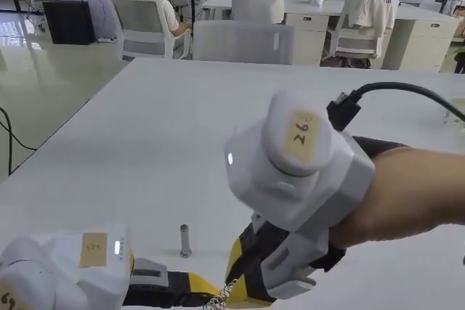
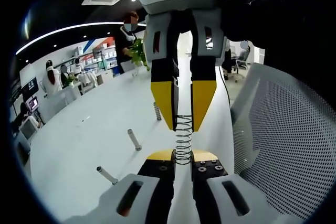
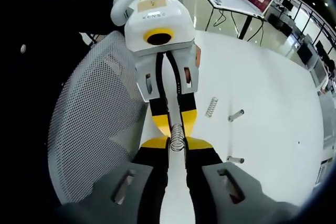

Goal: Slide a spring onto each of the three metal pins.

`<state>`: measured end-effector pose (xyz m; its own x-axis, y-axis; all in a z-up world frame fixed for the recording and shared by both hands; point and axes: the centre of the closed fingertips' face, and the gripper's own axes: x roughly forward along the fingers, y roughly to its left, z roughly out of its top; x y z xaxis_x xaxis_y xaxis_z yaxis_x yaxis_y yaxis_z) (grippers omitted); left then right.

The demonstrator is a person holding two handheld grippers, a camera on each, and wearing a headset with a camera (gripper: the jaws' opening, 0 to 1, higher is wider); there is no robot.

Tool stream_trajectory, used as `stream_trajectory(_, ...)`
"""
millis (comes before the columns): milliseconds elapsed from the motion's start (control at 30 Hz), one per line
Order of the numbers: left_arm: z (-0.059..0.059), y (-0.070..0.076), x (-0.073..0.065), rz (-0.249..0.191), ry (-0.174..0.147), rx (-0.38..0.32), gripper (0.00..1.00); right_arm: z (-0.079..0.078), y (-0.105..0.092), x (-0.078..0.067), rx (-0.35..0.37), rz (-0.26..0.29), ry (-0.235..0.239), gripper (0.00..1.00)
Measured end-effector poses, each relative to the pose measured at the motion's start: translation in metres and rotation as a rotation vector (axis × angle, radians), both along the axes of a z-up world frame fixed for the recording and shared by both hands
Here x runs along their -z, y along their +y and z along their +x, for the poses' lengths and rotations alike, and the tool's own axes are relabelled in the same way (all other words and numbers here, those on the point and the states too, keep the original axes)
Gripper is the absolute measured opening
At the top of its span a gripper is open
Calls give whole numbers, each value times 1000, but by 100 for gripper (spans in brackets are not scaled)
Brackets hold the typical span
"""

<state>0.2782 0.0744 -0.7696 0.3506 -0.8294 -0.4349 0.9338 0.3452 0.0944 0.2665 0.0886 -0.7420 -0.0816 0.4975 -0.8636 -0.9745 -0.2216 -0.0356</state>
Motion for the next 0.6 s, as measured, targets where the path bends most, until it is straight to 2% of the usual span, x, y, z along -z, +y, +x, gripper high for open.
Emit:
stream_trajectory(300, -1, -2, -2, -14, -6, 8, 7, -2, 5, -4, -2, 9, 1, 13)
stream_trajectory(400, 0, -3, -9, -63, 0, 3, 7, -2, 5, -2, 2, 9, 3, 13)
stream_trajectory(600, 1, -2, -9, -73, 6, -3, 7, 0, 3, 1, 13, 6, 7, 15)
